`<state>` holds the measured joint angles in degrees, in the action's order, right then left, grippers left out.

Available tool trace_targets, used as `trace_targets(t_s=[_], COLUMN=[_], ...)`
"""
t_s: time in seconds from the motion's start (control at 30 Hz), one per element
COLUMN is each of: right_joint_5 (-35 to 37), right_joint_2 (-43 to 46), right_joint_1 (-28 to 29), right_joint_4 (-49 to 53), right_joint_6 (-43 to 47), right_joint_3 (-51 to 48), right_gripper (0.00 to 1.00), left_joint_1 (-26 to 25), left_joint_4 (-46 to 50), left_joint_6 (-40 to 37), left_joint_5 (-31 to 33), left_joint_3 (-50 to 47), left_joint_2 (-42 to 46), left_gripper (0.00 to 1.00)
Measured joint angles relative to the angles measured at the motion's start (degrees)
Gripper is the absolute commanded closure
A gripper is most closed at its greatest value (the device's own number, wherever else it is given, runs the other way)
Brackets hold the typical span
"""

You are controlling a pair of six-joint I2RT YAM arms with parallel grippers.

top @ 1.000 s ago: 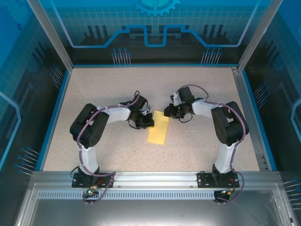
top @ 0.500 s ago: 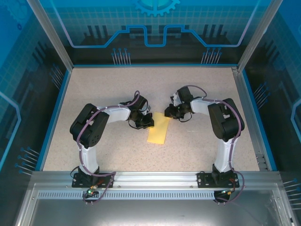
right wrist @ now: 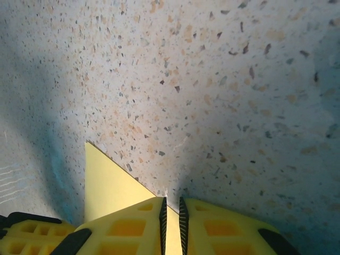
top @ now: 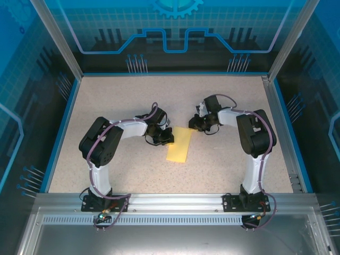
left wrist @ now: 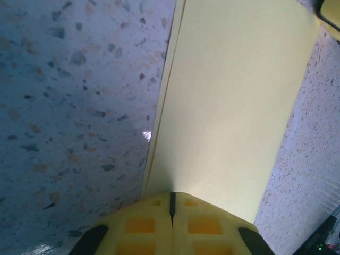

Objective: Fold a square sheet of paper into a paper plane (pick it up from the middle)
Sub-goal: Fold the square sheet of paper in half at the center of the table.

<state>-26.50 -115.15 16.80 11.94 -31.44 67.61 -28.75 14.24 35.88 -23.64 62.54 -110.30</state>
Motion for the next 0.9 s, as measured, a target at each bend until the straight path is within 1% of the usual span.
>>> trace_targets(t_s=[0.33, 0.47, 0.67, 0.9], right_joint_5=[-0.6, -1.9, -3.7, -5.3], right_joint_2=[0.2, 2.8, 10.4, 11.9], right_joint_1=[-0.9, -1.0, 0.6, 4.4], right_joint_4=[0.0, -0.2, -3.7, -6.0], right_joint_6=[0.0, -0.2, -1.9, -4.2], right_joint_3=[0.4, -0.2, -6.4, -11.7], right_gripper=[0.82, 0.81, 0.80, 0.79], left_joint_1=[0.0, 0.0, 0.0, 0.0], left_joint_4=[0.0, 0.0, 0.0, 0.0], left_joint_6=[0.0, 0.0, 0.0, 0.0], left_joint_5=[0.0, 0.0, 0.0, 0.0], left_joint_3=[0.0, 0.0, 0.0, 0.0], left_joint_2=[0.0, 0.0, 0.0, 0.0], left_gripper=[1.00, 1.00, 1.00, 1.00])
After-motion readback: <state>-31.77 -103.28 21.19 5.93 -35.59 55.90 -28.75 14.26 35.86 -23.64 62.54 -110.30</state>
